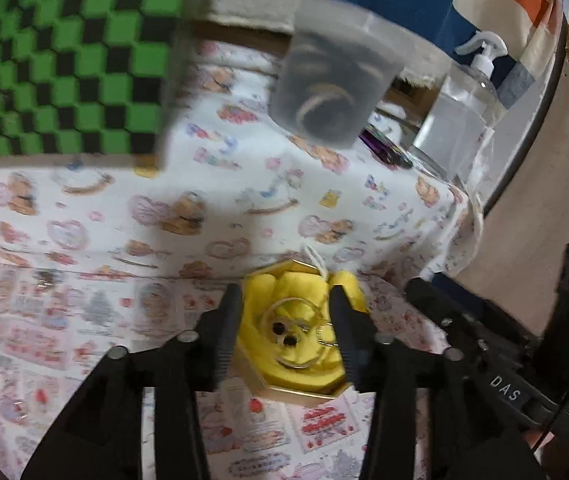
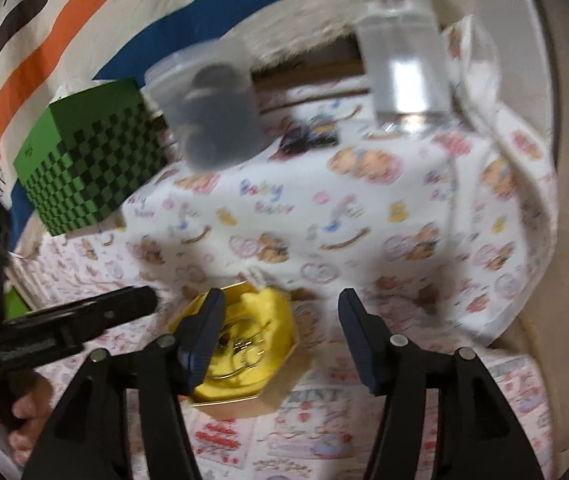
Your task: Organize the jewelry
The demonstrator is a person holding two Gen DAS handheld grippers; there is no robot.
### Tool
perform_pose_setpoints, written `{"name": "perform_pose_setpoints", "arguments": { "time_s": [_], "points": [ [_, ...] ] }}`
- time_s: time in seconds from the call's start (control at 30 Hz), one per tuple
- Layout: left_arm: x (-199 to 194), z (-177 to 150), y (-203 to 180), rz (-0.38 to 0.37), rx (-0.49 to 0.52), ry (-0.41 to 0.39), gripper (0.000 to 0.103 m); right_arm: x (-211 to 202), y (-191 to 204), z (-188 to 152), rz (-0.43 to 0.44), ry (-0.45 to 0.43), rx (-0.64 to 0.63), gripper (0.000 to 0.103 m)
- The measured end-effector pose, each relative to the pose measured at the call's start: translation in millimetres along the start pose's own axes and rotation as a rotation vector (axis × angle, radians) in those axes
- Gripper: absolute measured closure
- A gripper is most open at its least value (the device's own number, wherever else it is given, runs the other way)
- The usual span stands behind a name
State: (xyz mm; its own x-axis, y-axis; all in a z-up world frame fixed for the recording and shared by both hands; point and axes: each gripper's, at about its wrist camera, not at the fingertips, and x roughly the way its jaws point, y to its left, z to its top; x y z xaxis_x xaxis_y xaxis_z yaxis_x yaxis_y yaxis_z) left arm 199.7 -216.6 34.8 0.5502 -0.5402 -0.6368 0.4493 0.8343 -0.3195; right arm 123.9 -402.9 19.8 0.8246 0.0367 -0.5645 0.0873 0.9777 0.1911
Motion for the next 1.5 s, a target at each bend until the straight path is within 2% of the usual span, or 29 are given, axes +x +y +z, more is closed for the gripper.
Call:
{"name": "perform_pose_setpoints", "arguments": {
  "time_s": [0.07,0.13,0.2,0.27,0.37,0.43,0.6,0.7,0.8,0.87,0.93,1.03,1.1,1.17,1.23,1.33,1.5],
  "points": [
    [-16.0,-0.4,-2.2,0.065,0.030,-0.050,0.050,-7.2,6.0,0.8,-0.028,-0.036,-0.044,0.038],
    [-35.3,-2.5,-4.8,0.124,0.079,-0.110,0.045,-12.9,13.4,1.1,-0.015,-0.053,-0.057,0.036],
    [-54.7,-5.7,-5.0,0.175,0.110,-0.166,0.030,-16.4,20.5,0.8,-0.007,-0.057,-0.067,0.032],
    [-69.2,-8.2,-2.8,0.180,0.125,-0.190,0.022,-20.8,29.6,-1.4,-0.010,-0.069,-0.091,0.028],
    [-83.1,-8.2,6.4,0.213,0.116,-0.184,0.022,-26.3,47.8,-4.9,-0.026,-0.067,-0.139,0.026],
    [-97.7,-10.7,17.2,0.210,0.085,-0.198,0.022,-31.4,59.2,-8.2,-0.018,-0.071,-0.159,0.024],
    [-128.5,-25.4,33.9,0.285,0.104,-0.261,0.017,-33.8,73.0,-15.0,0.015,-0.049,-0.170,0.024],
    [-138.5,-35.3,52.2,0.257,0.073,-0.257,0.016,-34.8,79.9,-17.0,0.049,-0.032,-0.163,0.024],
    [-141.1,-44.7,70.2,0.272,0.048,-0.260,0.016,-37.3,87.7,-20.1,0.069,-0.018,-0.162,0.024],
    [-139.6,-50.0,81.6,0.314,0.031,-0.280,0.016,-33.0,91.8,-22.6,0.140,0.040,-0.141,0.024],
    [-137.9,-53.4,92.3,0.360,0.000,-0.276,0.016,-22.4,97.8,-28.1,0.214,0.141,-0.119,0.024],
    [-144.2,-54.8,106.6,0.385,-0.053,-0.280,0.016,-6.4,117.2,-44.0,0.316,0.266,-0.162,0.038],
    [-152.8,-56.7,112.0,0.405,-0.070,-0.307,0.016,1.4,132.3,-56.4,0.328,0.300,-0.210,0.041],
    [-160.6,-59.6,116.8,0.418,-0.088,-0.339,0.016,12.4,145.9,-69.7,0.301,0.343,-0.263,0.055],
    [-162.2,-60.4,122.6,0.428,-0.110,-0.347,0.016,22.9,154.0,-80.1,0.262,0.368,-0.289,0.061],
    [-156.8,-61.4,129.1,0.448,-0.124,-0.335,0.016,31.6,163.8,-92.8,0.145,0.355,-0.352,0.067],
    [-147.9,-64.2,131.4,0.449,-0.132,-0.304,0.016,36.4,174.6,-102.7,0.124,0.362,-0.387,0.072]
  ]
}}
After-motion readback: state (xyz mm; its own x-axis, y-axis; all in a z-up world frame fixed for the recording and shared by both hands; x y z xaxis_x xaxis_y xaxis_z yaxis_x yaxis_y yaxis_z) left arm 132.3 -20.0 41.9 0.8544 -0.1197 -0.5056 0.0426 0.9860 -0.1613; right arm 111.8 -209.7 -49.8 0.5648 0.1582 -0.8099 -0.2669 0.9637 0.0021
